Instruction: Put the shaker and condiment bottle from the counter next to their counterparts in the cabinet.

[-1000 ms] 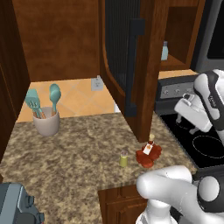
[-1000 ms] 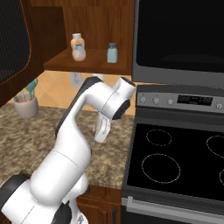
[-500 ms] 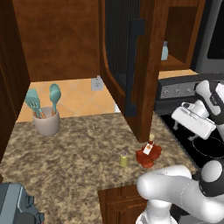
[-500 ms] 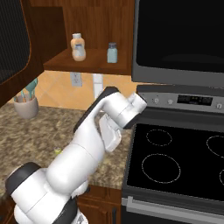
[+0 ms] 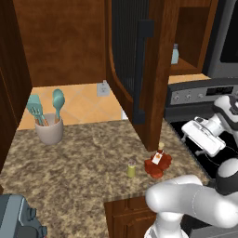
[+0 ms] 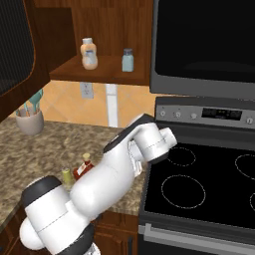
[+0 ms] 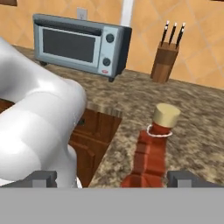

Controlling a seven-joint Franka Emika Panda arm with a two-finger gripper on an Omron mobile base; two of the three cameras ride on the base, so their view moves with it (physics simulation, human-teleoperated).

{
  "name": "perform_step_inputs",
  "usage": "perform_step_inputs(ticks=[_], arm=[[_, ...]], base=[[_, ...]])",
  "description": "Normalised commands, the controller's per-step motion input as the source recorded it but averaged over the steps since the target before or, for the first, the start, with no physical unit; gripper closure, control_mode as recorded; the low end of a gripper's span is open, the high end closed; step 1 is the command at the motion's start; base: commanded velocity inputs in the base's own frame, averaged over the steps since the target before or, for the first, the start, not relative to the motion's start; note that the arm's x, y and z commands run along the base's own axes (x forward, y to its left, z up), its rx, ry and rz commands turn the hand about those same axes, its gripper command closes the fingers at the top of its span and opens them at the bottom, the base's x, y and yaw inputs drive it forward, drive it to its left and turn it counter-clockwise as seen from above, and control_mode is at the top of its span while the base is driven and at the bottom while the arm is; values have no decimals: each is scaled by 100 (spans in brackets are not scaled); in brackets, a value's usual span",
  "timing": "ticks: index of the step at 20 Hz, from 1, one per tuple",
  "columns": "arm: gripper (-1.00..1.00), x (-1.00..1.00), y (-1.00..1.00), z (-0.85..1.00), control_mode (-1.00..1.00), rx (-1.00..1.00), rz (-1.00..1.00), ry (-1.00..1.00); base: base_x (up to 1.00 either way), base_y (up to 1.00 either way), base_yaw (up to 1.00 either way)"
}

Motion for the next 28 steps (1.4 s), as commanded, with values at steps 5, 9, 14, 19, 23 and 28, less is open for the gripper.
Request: perform_step_inputs(ticks=[5,9,14,19,23,28], arm=[[-100,2,2,0,-100,1,3,0],[-100,0,29,-11,-100,3,1,0],[-100,-7,30,-13,-100,14,-11,0],[-100,-1,3,-16,-100,2,-6,0],[-100,16,3,-39,-100,0,0,0],[-100,11,0,-13,-100,4,0,0]], base=[[0,0,0],[0,0,0],[0,0,0],[0,0,0],[0,0,0],[0,0,0]])
